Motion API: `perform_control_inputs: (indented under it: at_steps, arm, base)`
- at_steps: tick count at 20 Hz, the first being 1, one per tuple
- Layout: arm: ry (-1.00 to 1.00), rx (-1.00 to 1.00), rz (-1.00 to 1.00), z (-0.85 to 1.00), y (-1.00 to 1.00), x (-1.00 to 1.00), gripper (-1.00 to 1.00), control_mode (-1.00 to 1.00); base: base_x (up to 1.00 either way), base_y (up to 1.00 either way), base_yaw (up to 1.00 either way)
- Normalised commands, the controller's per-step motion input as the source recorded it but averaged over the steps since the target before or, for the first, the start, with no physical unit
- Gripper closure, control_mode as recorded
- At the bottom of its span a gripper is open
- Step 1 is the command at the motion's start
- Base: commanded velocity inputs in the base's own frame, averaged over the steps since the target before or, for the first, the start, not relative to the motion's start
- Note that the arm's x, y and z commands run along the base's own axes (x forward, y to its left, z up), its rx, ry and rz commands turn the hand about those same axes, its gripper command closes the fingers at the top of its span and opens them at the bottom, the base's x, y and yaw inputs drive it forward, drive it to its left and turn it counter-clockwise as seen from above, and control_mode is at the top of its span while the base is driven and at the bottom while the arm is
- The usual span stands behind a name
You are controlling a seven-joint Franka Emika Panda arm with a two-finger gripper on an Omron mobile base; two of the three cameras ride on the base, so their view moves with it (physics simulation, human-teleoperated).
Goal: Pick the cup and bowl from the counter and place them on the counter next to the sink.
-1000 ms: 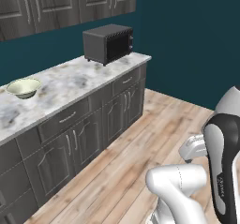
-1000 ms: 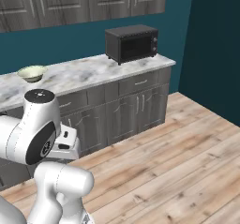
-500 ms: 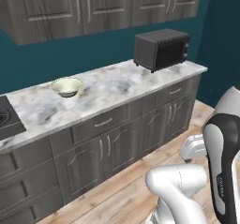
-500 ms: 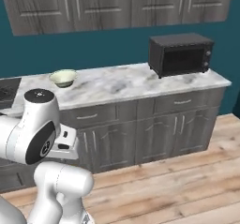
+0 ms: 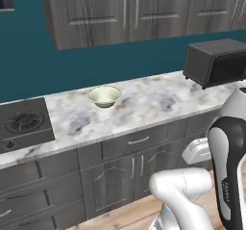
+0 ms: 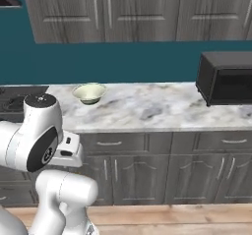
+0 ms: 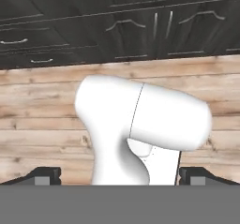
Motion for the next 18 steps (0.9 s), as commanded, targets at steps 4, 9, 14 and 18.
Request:
perform_control_inputs:
  at_steps: [4,9,14,18]
  arm:
    - [0.00,0.00,0.00,0.00,0.00,0.00,-1.00,1.00]
    - [0.00,0.00,0.00,0.00,0.00,0.00,-1.00,1.00]
    - [0.00,0.00,0.00,0.00,0.00,0.00,-1.00,1.00]
    - [0.00,0.00,0.00,0.00,0.00,0.00,-1.00,1.00]
  base:
    - [0.67,-0.56,0.20]
    - [0.77,-0.28,0.07]
    - [0.86,-0.05,0.04]
    - [0.74,-0.01,0.06]
